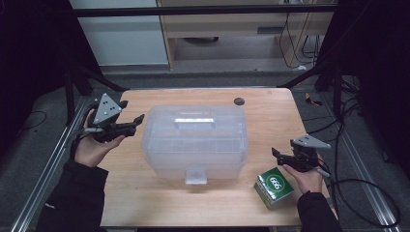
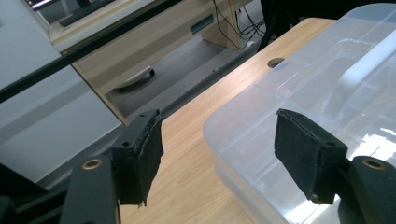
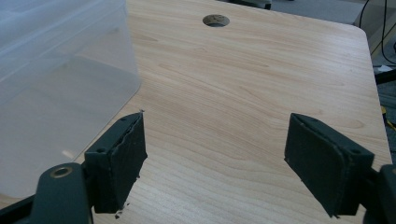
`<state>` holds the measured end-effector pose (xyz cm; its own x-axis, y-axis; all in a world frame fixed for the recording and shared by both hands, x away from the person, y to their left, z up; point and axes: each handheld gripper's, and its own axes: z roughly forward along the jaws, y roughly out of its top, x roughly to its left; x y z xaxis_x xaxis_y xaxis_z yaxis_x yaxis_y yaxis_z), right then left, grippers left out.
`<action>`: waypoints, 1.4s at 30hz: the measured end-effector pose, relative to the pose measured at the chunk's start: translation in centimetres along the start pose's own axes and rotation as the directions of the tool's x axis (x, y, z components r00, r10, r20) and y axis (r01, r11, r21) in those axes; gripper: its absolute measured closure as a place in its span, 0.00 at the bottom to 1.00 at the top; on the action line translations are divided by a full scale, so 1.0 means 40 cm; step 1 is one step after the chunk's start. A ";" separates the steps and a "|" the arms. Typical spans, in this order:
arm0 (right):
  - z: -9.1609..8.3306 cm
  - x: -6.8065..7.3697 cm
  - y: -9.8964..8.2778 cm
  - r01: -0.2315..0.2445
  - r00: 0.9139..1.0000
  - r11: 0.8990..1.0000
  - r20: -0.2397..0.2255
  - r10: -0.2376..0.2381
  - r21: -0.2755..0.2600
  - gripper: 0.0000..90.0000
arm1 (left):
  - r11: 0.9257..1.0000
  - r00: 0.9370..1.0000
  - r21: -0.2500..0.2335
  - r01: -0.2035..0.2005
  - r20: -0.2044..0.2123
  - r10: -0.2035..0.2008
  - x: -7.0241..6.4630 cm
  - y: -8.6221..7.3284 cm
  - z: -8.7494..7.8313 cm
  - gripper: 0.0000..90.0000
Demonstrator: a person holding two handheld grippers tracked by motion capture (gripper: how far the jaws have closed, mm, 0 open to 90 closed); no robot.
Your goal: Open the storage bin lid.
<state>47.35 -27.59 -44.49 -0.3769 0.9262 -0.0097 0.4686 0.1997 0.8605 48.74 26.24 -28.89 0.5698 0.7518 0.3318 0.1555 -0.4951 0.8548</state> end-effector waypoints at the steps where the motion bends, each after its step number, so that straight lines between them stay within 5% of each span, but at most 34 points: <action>1: 0.000 0.000 0.000 0.000 1.000 1.000 0.000 0.000 0.000 0.23 | 1.000 1.000 0.000 0.000 0.000 0.000 0.000 0.000 0.000 0.36; 8: 0.001 0.002 0.002 -0.001 1.000 1.000 -0.003 0.001 0.002 0.23 | 0.998 0.998 0.023 -0.061 0.017 0.061 -0.025 0.019 0.017 0.37; 15: -0.003 0.002 0.005 -0.010 1.000 1.000 -0.008 0.010 -0.011 0.23 | 0.988 0.988 0.056 -0.146 0.052 0.143 -0.056 0.026 0.037 0.37; 23: -0.004 0.002 0.009 -0.010 1.000 1.000 -0.006 0.010 -0.020 0.23 | 0.979 0.981 0.081 -0.187 0.073 0.182 -0.071 0.036 0.044 0.38; 31: -0.001 0.004 0.009 -0.005 1.000 1.000 -0.006 0.005 -0.012 0.23 | 0.967 0.968 0.088 -0.241 0.090 0.233 -0.094 0.055 0.047 0.40; 42: 0.001 0.004 0.009 0.001 1.000 1.000 -0.002 -0.001 -0.006 0.24 | 0.936 0.940 0.118 -0.333 0.122 0.319 -0.125 0.066 0.067 0.40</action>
<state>47.47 -27.36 -44.21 -0.3786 0.9255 -0.0095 0.4637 0.1985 0.8635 48.46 20.01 -29.34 0.6834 0.4959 0.5358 0.0512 -0.7647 0.6424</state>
